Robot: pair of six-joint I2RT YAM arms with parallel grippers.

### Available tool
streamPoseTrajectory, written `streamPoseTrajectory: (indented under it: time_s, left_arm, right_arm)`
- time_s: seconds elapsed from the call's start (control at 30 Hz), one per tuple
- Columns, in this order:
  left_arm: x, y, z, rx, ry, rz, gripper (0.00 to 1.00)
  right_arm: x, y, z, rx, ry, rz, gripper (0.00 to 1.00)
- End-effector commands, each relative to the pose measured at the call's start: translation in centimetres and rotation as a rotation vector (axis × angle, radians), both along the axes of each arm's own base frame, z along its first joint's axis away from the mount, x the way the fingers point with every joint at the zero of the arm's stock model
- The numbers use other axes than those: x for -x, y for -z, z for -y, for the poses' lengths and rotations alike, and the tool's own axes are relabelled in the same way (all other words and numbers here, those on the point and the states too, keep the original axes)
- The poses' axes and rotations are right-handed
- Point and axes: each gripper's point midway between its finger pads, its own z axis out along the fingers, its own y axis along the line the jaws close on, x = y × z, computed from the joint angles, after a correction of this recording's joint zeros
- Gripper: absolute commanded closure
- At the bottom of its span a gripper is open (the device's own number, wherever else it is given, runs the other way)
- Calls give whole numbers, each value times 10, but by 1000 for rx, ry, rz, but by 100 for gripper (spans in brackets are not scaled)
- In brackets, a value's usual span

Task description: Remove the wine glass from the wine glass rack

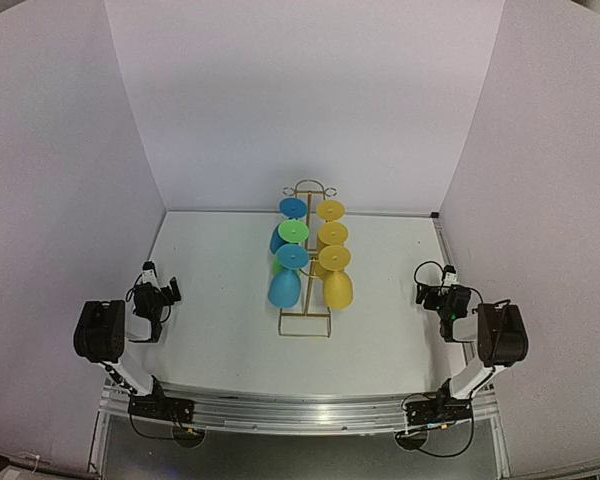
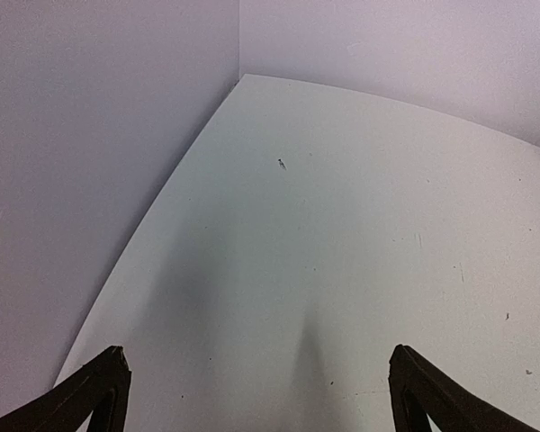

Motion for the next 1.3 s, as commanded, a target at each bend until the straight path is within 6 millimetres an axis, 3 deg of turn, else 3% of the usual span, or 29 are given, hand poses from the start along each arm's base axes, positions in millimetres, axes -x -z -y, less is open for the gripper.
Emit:
streamPoseTrajectory:
  time_s: [0.0, 0.1, 0.2, 0.3, 0.43, 0.5, 0.57, 0.7, 0.77, 0.87, 0.97, 1.13, 1.27]
  left_arm:
    - [-6, -22, -4, -16, -15, 68, 0]
    - [-6, -22, -3, -16, -13, 68, 0]
    - [-5, -23, -3, -17, -13, 70, 0]
    - [-4, -38, -6, -24, -27, 77, 0]
    - [-16, -83, 12, 17, 72, -30, 0]
    - [-11, -104, 29, 93, 152, -69, 1]
    - [-5, -142, 53, 151, 271, -4, 2]
    - [32, -214, 117, 143, 602, 217, 3]
    - [52, -234, 158, 94, 751, 251, 3]
    - [78, -249, 196, 51, 909, 264, 3]
    - [96, -261, 216, 59, 1012, 292, 3]
    - [108, -272, 238, 48, 1086, 305, 4]
    - [122, -275, 255, 35, 1145, 316, 4]
  right_arm:
    - [-15, -36, 22, 25, 126, -16, 2]
    - [-28, -80, 22, -31, 144, -21, 2]
    - [-36, -117, -9, -171, 4, -6, 2]
    - [-36, -154, -38, -332, -110, -23, 6]
    - [-25, -208, -83, -583, -263, -121, 11]
    - [-7, -225, -112, -581, -339, -194, 13]
    - [10, -251, -148, -527, -423, -235, 13]
    - [43, -275, -192, -657, -501, -375, 17]
    - [60, -284, -210, -746, -545, -436, 19]
    - [82, -292, -240, -826, -605, -522, 21]
    - [104, -295, -269, -837, -655, -589, 22]
    - [120, -288, -288, -846, -640, -649, 33]
    - [124, -286, -301, -872, -646, -686, 34]
